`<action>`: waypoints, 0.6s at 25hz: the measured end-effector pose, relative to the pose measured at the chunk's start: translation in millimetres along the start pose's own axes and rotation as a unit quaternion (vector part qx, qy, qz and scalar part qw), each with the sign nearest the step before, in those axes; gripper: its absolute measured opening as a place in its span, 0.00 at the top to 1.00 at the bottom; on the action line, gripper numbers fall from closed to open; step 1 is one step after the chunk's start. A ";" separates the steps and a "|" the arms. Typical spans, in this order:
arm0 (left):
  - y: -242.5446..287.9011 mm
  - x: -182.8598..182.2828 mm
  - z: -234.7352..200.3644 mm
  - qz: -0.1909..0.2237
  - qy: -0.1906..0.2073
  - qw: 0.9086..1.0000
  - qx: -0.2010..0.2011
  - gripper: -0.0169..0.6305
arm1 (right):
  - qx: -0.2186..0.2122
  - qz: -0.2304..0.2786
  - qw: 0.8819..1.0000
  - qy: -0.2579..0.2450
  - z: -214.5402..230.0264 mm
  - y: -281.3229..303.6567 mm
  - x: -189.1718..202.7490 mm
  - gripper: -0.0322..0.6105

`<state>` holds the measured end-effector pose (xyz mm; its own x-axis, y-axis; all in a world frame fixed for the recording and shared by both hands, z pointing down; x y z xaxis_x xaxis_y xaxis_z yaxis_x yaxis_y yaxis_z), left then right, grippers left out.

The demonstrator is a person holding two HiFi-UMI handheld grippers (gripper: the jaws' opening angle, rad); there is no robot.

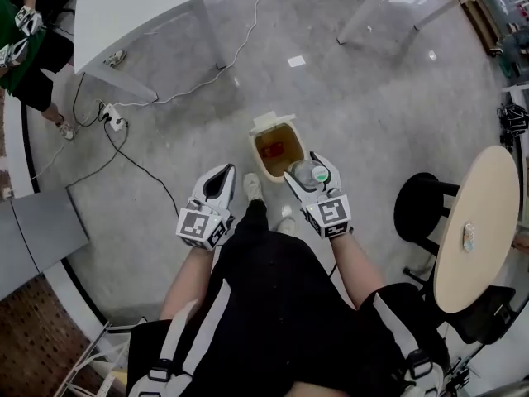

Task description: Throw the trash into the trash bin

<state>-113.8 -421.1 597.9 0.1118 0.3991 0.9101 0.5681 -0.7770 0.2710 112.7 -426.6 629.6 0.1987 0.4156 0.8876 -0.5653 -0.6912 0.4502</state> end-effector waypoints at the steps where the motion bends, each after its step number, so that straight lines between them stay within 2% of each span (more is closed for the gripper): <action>1: 5.0 0.5 -1.3 -0.006 0.002 1.000 0.004 0.97 | -0.003 -0.005 1.000 -0.003 -0.4 6.3 5.2 0.43; 9: 24.2 4.7 -12.8 -0.037 -0.003 0.999 0.025 0.97 | -0.005 -0.042 0.999 0.003 4.1 50.4 42.1 0.43; 15: 24.9 19.0 -31.0 -0.056 -0.009 0.998 0.018 0.97 | 0.012 -0.083 0.995 0.054 10.4 83.9 87.0 0.43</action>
<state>-122.8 -448.0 631.6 0.0605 0.4918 0.8686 0.6070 -0.7089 0.3592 90.9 -454.5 745.6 0.2003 0.5848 0.7861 -0.5116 -0.6218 0.5930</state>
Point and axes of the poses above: the fingertips, and each gripper's own axes: y forward along the fingers, z to its right, x out of its underside, the point moved 6 cm from there along -y, backward along the fingers
